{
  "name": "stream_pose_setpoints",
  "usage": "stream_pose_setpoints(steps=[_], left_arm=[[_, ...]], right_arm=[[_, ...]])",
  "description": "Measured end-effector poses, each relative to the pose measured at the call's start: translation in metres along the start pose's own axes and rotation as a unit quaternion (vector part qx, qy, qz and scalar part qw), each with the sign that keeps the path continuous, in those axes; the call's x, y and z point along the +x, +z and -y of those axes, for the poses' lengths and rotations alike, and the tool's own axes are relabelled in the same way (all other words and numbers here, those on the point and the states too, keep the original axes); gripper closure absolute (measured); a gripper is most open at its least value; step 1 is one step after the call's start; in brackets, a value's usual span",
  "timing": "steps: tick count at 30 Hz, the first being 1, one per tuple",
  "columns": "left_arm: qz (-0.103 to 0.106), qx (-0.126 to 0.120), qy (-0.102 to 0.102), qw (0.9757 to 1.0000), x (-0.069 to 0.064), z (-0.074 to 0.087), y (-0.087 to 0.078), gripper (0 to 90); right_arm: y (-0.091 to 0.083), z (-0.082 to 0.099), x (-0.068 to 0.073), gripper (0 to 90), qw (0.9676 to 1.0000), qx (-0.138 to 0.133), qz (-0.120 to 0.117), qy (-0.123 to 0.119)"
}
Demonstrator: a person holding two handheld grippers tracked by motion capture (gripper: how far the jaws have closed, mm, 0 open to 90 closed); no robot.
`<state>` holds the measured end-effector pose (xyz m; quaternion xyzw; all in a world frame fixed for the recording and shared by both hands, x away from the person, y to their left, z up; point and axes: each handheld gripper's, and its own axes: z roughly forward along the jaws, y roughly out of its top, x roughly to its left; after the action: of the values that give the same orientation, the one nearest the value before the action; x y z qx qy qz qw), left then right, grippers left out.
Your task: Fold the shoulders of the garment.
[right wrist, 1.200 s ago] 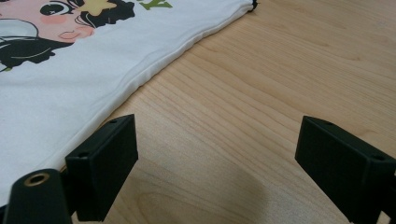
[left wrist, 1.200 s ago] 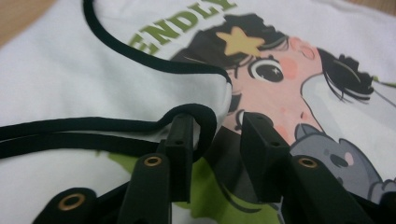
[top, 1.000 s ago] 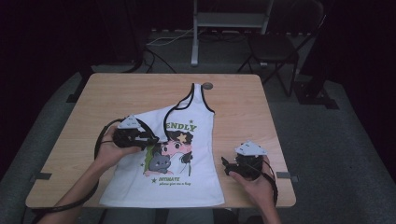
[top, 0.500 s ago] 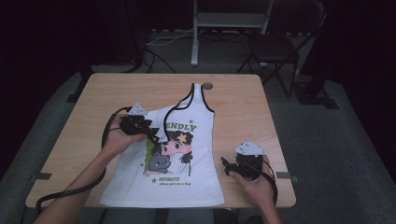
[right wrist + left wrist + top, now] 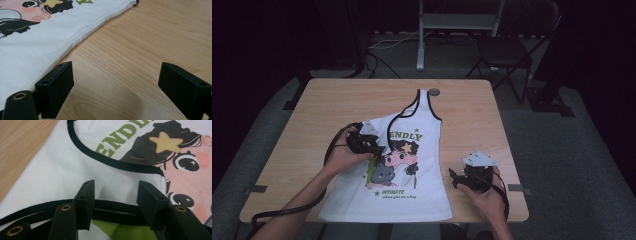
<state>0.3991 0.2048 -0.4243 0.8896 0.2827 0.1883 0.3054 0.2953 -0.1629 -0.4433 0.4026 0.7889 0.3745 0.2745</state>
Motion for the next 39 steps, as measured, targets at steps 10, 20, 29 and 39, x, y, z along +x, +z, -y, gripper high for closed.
stream_pose_setpoints(steps=[10,20,29,39], left_arm=[[0.004,-0.005,-0.020,0.9998,0.002,0.003,-0.001,43.2],[0.005,-0.026,-0.044,0.9987,0.007,0.003,-0.009,31.1],[-0.001,-0.044,-0.049,0.9978,0.009,0.000,-0.018,30.6],[-0.011,-0.060,-0.048,0.9970,0.010,-0.002,-0.032,30.4]], right_arm=[[0.000,0.000,0.000,12.4,1.0000,0.000,0.000,0.000],[0.000,0.000,0.000,12.4,1.0000,0.000,0.000,-0.001],[0.000,0.000,0.000,12.4,1.0000,0.001,0.000,0.000],[0.000,0.000,0.000,12.4,1.0000,0.000,0.000,0.000]])
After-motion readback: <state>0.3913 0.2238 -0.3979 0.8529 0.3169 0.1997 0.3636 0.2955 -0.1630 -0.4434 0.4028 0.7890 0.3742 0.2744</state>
